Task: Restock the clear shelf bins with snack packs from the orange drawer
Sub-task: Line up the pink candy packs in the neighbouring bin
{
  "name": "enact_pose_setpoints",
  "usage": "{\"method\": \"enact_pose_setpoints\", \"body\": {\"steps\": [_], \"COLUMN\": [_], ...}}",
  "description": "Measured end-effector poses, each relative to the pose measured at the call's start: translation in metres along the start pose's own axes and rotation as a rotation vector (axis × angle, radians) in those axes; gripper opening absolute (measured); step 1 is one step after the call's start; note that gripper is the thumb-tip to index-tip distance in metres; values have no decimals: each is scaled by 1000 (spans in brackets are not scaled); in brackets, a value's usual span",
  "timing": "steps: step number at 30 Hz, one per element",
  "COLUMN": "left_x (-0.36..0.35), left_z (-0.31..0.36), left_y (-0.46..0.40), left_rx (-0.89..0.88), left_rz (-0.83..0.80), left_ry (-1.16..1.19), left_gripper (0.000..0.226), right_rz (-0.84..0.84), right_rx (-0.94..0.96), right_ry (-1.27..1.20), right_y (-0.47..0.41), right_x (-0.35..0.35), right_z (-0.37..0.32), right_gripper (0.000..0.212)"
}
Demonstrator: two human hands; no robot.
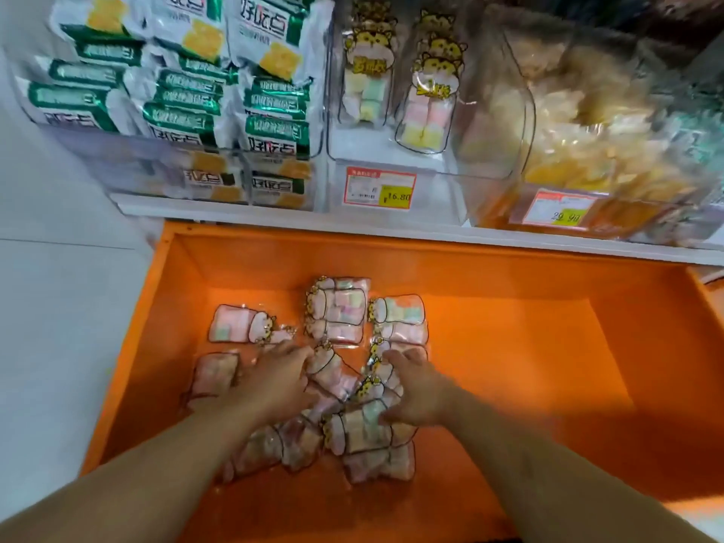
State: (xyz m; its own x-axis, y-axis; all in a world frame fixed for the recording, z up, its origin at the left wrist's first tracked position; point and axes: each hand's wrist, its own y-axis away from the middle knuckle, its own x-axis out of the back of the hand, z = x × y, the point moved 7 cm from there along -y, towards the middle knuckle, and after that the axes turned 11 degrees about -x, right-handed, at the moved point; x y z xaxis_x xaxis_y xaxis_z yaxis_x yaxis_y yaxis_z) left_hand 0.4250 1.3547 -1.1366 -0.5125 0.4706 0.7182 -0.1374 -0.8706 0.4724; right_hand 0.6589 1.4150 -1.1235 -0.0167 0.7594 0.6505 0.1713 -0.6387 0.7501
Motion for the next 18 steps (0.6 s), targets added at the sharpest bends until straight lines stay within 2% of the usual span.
{"method": "enact_pose_setpoints", "body": {"steps": [2, 4, 6, 8, 10, 13, 18], "left_x": [-17, -26, -33, -31, -27, -25, -22], "left_z": [-12, -23, -31, -31, -29, -29, -23], "left_y": [-11, -20, -25, -27, -29, -30, -24], "left_rx": [32, 50, 66, 65, 58, 55, 56], "left_rz": [-51, -57, -47, -5, 42, 51, 24], "left_ry": [-2, 6, 9, -22, -49, -34, 0], "left_gripper": [101, 119, 121, 112, 100, 96, 93], "right_rz": [21, 59, 78, 89, 96, 63, 23], "right_rx": [-27, -43, -62, -91, -116, -126, -110], "right_ry": [16, 82, 110, 52, -38, -169, -210], "right_y": [-10, -21, -31, -37, -43, -50, -48], "right_x": [-10, -16, -21, -22, -19, -15, -6], "right_z": [0, -2, -3, -1, 2, 10, 15], "right_gripper": [135, 143, 143, 141, 121, 70, 51]}}
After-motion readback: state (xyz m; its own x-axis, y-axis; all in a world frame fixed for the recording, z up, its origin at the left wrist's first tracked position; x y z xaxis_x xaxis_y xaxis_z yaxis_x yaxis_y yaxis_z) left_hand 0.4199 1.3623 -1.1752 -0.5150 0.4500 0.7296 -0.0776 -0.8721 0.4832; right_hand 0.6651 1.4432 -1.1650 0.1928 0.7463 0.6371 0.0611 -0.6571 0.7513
